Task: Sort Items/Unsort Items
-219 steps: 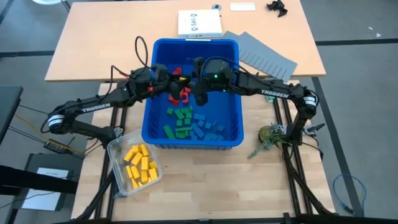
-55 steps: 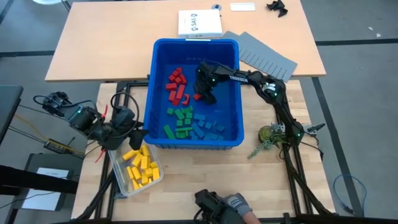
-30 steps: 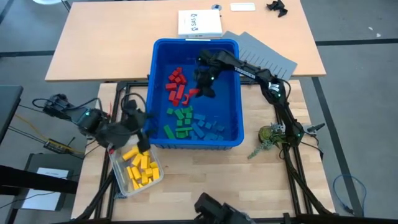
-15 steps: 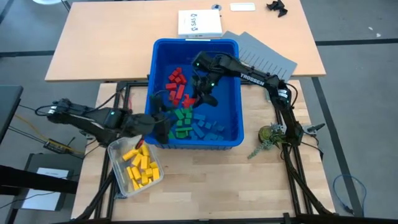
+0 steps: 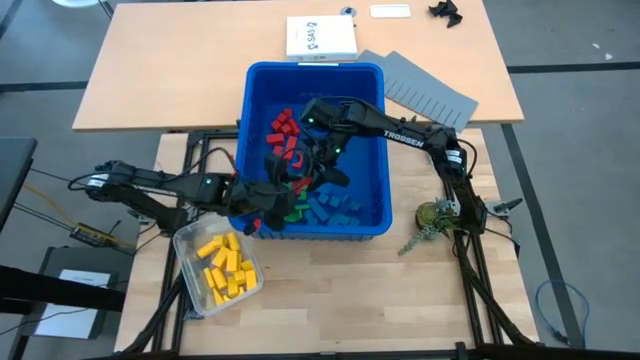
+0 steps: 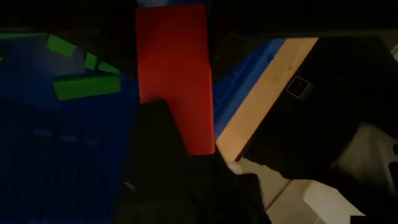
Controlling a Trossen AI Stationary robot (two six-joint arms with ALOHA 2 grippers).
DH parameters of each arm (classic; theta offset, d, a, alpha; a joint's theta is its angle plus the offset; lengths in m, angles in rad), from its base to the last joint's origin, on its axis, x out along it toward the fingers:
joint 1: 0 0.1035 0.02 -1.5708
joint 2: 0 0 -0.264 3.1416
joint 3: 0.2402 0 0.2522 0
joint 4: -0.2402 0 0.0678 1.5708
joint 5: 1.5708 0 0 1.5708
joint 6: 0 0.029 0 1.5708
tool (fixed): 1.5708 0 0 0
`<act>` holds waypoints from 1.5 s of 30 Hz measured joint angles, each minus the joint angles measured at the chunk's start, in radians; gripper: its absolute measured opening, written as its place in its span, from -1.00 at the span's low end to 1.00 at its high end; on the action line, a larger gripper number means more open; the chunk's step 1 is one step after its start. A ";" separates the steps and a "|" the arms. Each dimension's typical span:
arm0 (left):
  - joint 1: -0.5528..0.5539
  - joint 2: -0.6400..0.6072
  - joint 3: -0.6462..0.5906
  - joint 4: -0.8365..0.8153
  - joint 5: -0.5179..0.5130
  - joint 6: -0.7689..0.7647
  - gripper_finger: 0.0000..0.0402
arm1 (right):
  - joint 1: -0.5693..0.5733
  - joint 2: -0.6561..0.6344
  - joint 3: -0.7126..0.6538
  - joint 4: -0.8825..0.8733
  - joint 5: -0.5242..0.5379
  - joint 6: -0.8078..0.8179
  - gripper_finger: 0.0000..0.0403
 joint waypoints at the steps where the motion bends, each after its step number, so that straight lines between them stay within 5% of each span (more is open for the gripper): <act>1: 0.002 0.004 0.000 0.001 0.000 0.000 0.08 | 0.000 0.000 0.000 0.000 -0.001 0.000 -0.37; 12: 0.010 0.013 0.000 0.037 0.015 0.063 -0.28 | 0.001 0.000 0.000 0.006 -0.010 0.010 -0.34; 23: -0.018 -0.016 0.000 0.060 -0.086 -0.084 -0.29 | -0.049 -0.056 -0.001 -0.043 0.038 0.001 0.38; 27: -0.046 -0.080 0.000 0.006 -0.106 -0.293 -0.29 | -0.092 -0.123 -0.001 -0.054 0.121 -0.010 0.41; 33: -0.099 -0.203 0.002 -0.242 -0.052 -0.830 -0.29 | -0.157 -0.192 0.000 -0.038 0.210 -0.014 0.40; 45: -0.192 -0.284 -0.003 -0.801 0.485 -1.581 -0.30 | -0.204 -0.114 -0.006 0.018 0.216 -0.016 0.39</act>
